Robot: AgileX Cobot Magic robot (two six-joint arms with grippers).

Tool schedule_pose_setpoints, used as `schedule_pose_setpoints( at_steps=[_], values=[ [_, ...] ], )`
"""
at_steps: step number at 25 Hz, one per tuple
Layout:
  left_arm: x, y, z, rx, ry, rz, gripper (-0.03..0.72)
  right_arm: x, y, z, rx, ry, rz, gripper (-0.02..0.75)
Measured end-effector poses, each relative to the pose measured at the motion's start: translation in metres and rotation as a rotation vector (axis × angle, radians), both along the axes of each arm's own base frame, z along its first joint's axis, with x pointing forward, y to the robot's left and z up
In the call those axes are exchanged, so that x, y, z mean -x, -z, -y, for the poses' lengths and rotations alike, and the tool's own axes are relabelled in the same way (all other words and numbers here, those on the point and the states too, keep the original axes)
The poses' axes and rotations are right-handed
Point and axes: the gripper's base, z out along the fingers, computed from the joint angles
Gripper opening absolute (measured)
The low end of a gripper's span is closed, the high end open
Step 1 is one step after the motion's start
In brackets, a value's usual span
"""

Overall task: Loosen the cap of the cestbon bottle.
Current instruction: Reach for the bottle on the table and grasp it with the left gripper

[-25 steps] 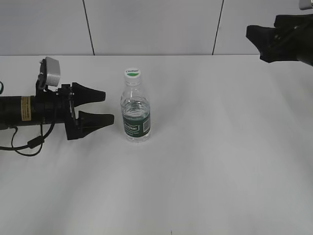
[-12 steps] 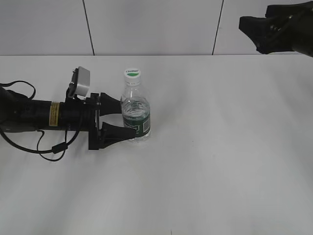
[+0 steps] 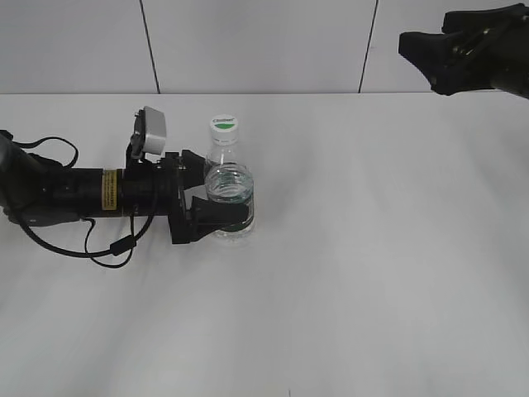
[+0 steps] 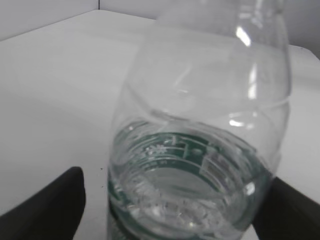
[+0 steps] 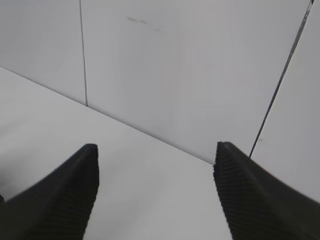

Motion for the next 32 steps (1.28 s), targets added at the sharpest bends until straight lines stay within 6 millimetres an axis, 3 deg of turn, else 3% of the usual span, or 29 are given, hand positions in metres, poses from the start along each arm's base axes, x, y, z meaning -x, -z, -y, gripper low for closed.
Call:
schedule_pose_setpoints(
  at_steps=[6, 20, 25, 32],
  values=[
    [0.0014, 0.0040, 0.0092, -0.046, -0.007, -0.004, 0.581, 0.0002, 0.0002, -0.0003, 0.000, -0.003, -0.002, 0.552],
    [0.0003, 0.0063, 0.0094, -0.069, -0.025, -0.008, 0.529, 0.0004, 0.0004, -0.0006, 0.002, -0.008, -0.004, 0.552],
    [0.0007, 0.0061, 0.0096, -0.066, -0.020, -0.007, 0.424, 0.0005, 0.0005, -0.0007, -0.020, -0.007, -0.019, 0.552],
    [0.0007, 0.0061, 0.0096, -0.067, -0.020, -0.005, 0.415, -0.0088, -0.0081, -0.0029, 0.026, -0.027, -0.105, 0.512]
  ],
)
